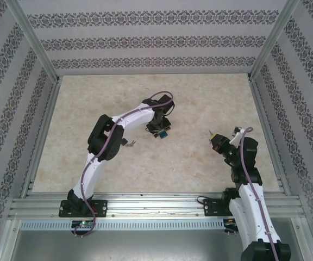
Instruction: Unlock with the key
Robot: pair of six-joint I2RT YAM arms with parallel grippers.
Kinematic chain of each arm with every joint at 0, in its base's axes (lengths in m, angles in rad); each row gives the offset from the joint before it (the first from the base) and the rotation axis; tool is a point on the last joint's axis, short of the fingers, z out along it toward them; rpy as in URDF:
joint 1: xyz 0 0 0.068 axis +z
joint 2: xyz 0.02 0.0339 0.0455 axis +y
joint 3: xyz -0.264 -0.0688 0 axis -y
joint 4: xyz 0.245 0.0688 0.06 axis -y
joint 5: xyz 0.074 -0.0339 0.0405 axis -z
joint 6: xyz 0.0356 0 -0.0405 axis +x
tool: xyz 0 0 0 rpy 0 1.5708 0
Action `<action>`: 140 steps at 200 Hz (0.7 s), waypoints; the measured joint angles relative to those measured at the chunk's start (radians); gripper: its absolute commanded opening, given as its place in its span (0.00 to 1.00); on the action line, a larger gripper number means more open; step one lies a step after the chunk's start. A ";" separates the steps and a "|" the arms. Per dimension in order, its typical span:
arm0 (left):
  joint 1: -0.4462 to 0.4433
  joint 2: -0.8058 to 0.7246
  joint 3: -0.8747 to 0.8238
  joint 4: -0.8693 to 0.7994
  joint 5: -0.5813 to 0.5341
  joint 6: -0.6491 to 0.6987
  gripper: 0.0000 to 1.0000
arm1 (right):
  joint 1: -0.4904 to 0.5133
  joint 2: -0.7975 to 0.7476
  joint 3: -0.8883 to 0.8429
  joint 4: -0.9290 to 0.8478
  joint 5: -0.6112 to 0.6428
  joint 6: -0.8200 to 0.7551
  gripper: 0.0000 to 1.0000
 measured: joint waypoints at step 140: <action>0.053 0.167 0.302 -0.271 -0.123 0.202 0.43 | 0.120 0.047 0.000 0.002 0.083 0.001 0.00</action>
